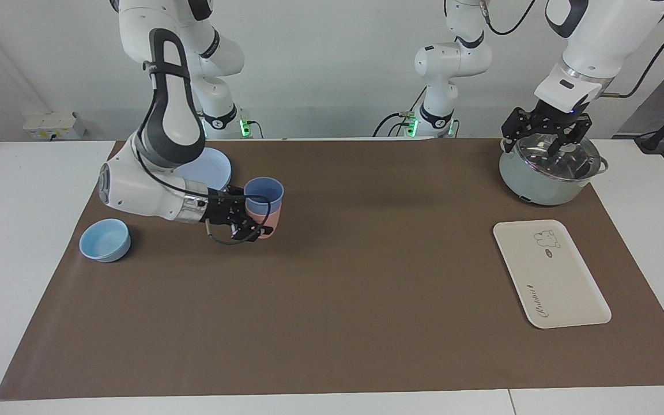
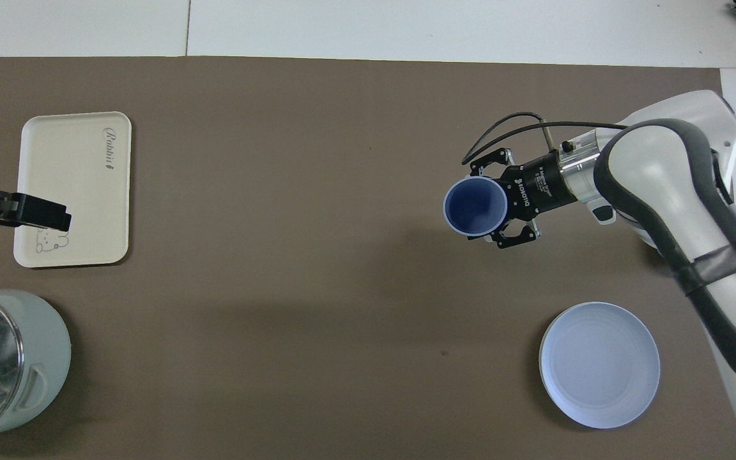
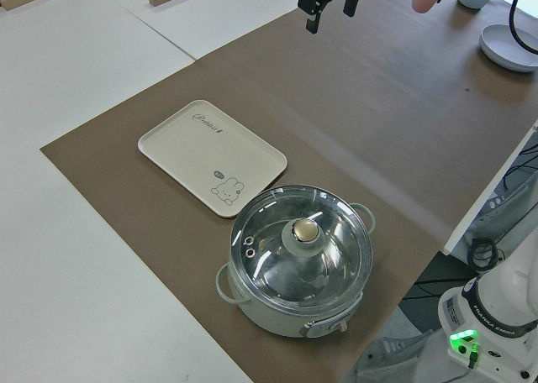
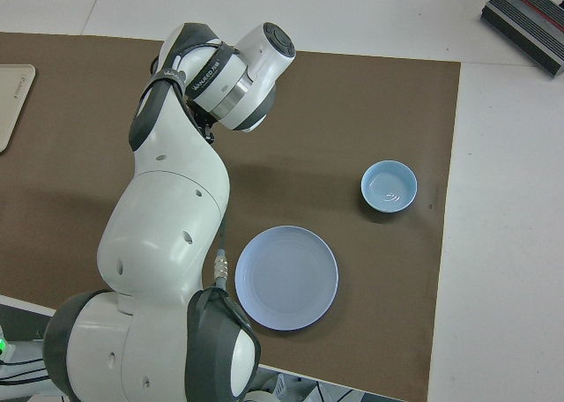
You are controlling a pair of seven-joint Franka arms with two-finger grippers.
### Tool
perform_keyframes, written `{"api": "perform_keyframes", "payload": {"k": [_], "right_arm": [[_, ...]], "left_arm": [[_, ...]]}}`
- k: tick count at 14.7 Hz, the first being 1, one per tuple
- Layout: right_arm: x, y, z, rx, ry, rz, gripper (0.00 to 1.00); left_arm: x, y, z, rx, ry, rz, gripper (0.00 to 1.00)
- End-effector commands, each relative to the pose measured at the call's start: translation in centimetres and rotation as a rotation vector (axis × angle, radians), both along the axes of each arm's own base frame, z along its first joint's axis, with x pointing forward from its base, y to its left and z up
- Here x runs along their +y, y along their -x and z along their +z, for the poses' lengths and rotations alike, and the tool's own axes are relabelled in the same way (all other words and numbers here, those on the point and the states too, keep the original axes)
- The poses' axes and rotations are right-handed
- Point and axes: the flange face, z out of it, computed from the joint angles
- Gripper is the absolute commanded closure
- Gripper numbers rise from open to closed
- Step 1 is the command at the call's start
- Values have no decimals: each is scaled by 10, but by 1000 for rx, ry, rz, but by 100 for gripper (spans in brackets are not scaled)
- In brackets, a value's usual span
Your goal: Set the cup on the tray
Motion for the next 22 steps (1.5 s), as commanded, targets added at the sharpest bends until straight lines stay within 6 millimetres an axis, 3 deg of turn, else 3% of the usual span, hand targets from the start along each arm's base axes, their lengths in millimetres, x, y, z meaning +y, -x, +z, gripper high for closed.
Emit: {"api": "perform_keyframes", "payload": {"k": [1,4,9,11,14,16,22], "right_arm": [[30,13,12,21,12,-68,100],[53,17,20,37,25,-91,100],[102,22,32,71,69,-206,100],[106,22,34,69,70,-210,100],[105,22,34,66,71,-208,100],[105,22,34,65,72,-206,100],[104,22,34,60,73,-204,100]], "left_arm": [[-18,-1,-1,-37,71,160,0],[-95,5,-3,-98,123,273,0],[-223,50,-25,-203,275,442,6],[-261,64,-27,-226,342,479,12],[-284,64,-29,-255,410,511,21],[-297,58,-44,-254,426,524,26],[-328,54,-70,-247,457,527,26]]}}
